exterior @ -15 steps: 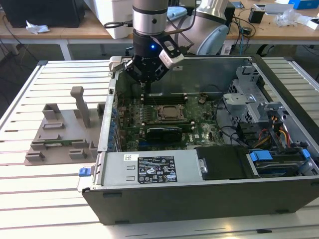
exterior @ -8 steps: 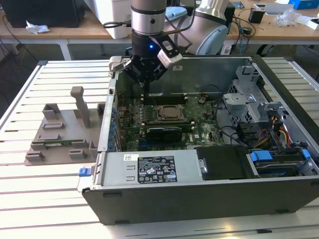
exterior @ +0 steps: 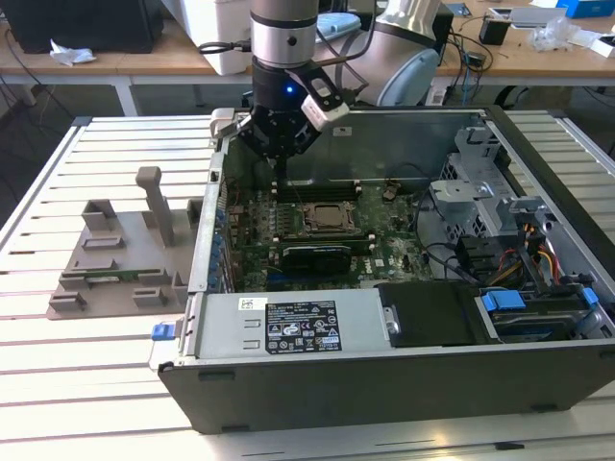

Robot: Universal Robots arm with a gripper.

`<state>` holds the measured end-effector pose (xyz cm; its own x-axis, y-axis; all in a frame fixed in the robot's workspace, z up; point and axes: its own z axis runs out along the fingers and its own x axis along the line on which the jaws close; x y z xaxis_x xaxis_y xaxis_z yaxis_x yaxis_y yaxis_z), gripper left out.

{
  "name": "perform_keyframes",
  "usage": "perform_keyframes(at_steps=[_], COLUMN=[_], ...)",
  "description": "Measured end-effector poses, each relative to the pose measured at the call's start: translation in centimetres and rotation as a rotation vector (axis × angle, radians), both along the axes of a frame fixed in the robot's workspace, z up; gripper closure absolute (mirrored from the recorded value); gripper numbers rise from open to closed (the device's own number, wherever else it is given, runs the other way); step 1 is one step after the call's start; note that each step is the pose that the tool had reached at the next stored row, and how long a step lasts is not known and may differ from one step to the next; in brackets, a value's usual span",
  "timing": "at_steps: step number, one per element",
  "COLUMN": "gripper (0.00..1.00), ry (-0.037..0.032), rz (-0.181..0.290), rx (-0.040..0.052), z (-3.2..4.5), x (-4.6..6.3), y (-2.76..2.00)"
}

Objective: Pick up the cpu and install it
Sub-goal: 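Install the first cpu locking lever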

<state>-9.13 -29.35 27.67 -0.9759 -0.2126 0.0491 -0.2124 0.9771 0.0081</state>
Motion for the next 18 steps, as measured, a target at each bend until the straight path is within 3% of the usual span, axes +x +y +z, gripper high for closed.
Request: perform_keyframes(at_steps=[7, 18], gripper=[0.89, 0.89], ry=[0.0000, 0.0005], rz=[0.000, -0.008], rx=[0.0000, 0.0000], z=[-0.18, -1.56], x=[-0.2, 0.3], y=[0.53, 1.83])
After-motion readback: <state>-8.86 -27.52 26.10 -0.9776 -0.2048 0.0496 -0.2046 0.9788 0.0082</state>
